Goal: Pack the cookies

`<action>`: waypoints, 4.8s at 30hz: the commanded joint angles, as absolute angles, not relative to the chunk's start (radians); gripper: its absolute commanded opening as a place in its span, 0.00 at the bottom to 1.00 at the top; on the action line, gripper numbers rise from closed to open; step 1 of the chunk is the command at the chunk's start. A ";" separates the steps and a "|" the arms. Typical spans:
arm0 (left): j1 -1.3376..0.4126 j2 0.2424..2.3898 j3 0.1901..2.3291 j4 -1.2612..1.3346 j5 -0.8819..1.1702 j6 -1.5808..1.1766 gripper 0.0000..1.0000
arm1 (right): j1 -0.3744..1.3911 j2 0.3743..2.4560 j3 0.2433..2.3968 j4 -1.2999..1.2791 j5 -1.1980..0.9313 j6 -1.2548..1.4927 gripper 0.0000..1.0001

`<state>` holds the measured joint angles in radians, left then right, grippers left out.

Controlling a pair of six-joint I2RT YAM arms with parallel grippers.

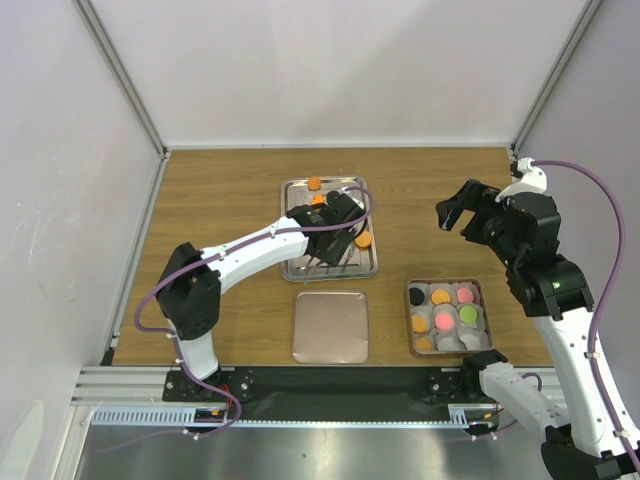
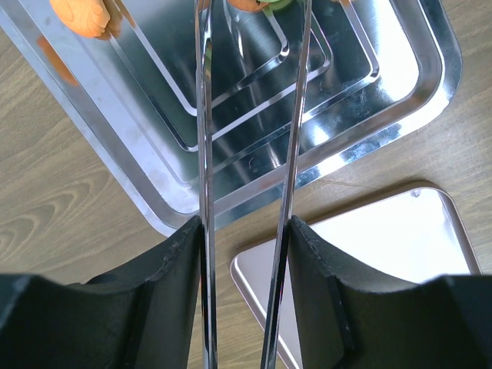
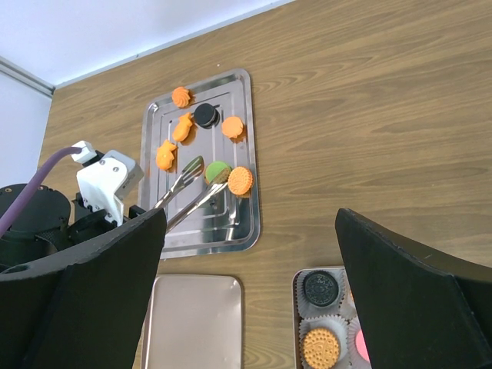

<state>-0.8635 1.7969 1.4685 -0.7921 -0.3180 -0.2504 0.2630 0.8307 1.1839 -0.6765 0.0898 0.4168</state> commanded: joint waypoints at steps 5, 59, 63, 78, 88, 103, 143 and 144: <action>-0.859 1.790 1.528 -0.792 -0.328 -0.215 0.50 | 0.259 0.816 1.186 -0.663 0.098 0.405 1.00; -0.879 1.552 1.457 -0.801 -0.270 -0.227 0.40 | 0.258 0.850 1.195 -0.650 0.077 0.425 1.00; -0.931 1.511 1.460 -0.796 -0.250 -0.238 0.41 | 0.258 0.864 1.213 -0.657 0.075 0.433 1.00; -1.256 1.516 1.494 -0.698 -0.109 -0.253 0.41 | 0.256 0.884 1.327 -0.755 0.178 0.426 1.00; -1.356 1.597 1.534 -0.673 -0.061 -0.224 0.41 | 0.258 0.876 1.328 -0.787 0.207 0.430 1.00; -1.427 1.709 1.575 -0.699 -0.069 -0.213 0.41 | 0.258 0.864 1.315 -0.790 0.207 0.425 1.00; -1.439 1.753 1.588 -0.707 -0.040 -0.203 0.47 | 0.256 0.841 1.293 -0.792 0.207 0.423 1.00; -1.439 1.753 1.586 -0.707 -0.035 -0.202 0.47 | 0.256 0.841 1.295 -0.792 0.209 0.423 1.00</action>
